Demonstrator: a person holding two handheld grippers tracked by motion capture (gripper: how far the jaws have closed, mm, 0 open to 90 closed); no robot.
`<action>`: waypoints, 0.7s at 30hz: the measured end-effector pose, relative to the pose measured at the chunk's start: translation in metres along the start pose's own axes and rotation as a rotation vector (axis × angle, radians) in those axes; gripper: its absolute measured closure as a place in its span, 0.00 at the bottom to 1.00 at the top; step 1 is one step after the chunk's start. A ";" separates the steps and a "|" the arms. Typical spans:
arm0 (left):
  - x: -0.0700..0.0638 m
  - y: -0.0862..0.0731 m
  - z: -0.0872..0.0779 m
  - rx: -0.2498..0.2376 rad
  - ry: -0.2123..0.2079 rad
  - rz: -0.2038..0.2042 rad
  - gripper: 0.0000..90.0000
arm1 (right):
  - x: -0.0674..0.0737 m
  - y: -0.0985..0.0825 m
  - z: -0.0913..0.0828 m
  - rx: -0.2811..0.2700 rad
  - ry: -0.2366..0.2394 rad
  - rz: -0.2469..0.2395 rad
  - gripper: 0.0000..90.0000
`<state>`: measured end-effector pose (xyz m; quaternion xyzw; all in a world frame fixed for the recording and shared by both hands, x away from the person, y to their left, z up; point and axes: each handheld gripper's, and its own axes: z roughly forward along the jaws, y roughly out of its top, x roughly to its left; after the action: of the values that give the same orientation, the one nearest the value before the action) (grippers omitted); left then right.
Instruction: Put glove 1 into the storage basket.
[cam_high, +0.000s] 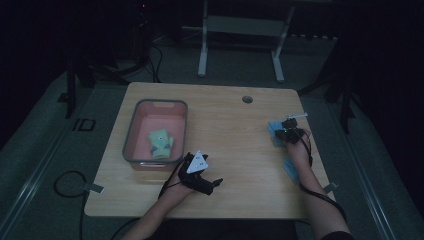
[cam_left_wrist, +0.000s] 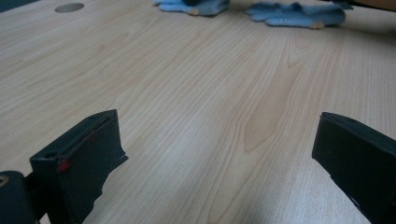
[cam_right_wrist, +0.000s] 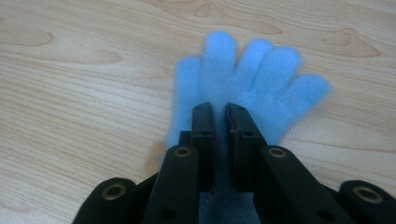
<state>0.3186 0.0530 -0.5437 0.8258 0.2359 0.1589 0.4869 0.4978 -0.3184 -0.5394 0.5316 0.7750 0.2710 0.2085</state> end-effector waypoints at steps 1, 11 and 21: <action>0.000 0.000 0.000 -0.002 0.002 0.000 0.02 | 0.001 0.001 -0.002 0.007 -0.002 0.007 0.93; 0.000 0.000 -0.001 -0.010 0.017 0.009 0.02 | 0.022 0.013 -0.038 -0.054 0.046 0.065 0.94; 0.001 -0.001 -0.003 -0.008 0.035 0.008 0.02 | 0.086 0.015 -0.072 -0.102 0.112 0.036 0.94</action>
<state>0.3179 0.0567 -0.5432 0.8220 0.2404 0.1763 0.4852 0.4344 -0.2482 -0.4774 0.5180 0.7609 0.3432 0.1866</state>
